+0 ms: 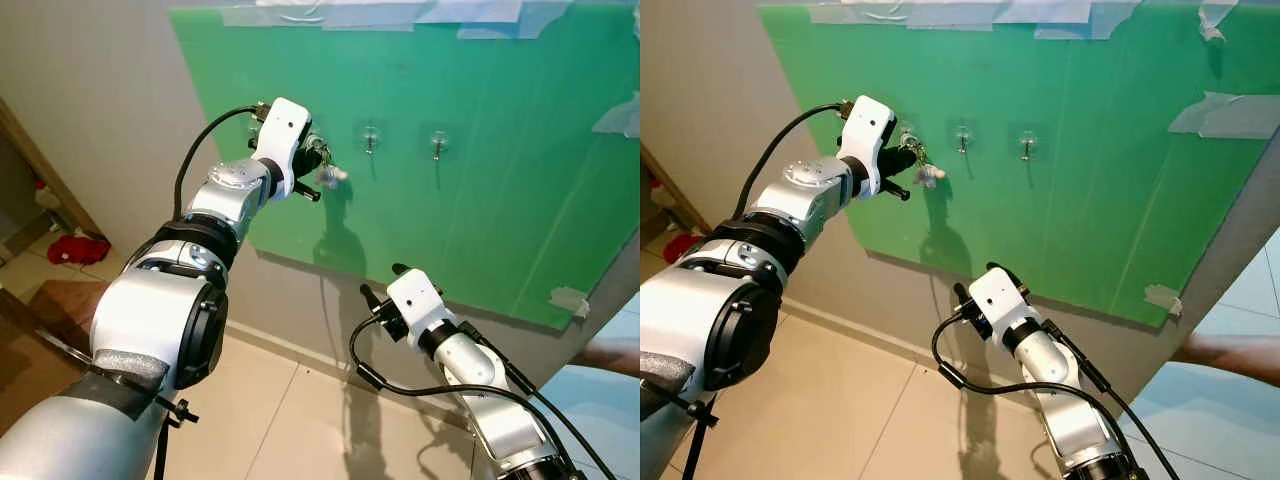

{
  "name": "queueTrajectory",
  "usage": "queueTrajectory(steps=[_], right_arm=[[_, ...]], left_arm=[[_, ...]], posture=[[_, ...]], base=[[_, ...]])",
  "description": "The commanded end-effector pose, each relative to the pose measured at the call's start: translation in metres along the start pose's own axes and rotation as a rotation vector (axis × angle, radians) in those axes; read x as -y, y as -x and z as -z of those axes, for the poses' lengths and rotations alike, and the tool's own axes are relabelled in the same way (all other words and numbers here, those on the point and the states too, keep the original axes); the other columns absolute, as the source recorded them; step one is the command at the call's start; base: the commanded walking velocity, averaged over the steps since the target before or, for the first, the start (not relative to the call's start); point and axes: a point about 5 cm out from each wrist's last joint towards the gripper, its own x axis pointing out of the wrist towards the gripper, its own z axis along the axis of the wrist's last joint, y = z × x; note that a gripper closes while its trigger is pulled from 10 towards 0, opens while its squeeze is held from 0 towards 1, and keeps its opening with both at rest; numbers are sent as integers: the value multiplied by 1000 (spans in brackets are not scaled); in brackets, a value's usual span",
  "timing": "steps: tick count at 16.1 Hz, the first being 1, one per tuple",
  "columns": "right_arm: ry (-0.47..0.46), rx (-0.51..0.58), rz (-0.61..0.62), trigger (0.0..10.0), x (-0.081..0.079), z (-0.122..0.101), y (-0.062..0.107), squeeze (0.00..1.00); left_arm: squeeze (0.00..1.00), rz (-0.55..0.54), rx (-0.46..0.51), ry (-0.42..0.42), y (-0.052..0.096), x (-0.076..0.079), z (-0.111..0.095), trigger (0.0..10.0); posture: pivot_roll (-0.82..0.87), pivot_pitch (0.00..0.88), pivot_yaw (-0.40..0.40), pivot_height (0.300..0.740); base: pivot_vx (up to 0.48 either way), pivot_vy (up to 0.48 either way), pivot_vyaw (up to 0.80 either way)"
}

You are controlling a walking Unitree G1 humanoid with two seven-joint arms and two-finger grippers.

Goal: Hang keys on a hook

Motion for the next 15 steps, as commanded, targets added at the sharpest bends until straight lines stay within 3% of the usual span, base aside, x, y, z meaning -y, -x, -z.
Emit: queueTrajectory(steps=[1,8,10,15], right_arm=[[5,2,-8,10000,-4,-3,1,0],[2,-22,-1,10000,-4,2,9,0],[3,-32,0,10000,-3,3,12,0],[3,-39,-4,10000,-3,3,12,0]], left_arm=[[0,-12,29,-17,1,-5,-15,0],[0,-104,-6,102,9,-21,4,0],[0,-144,-9,193,13,-28,13,0],[0,-133,-43,302,12,-22,30,0]], posture=[[-229,0,167,740],[-243,0,167,740],[-246,0,162,740],[-244,0,159,740]], base=[[0,0,0],[0,0,0],[0,0,0],[0,0,0]])
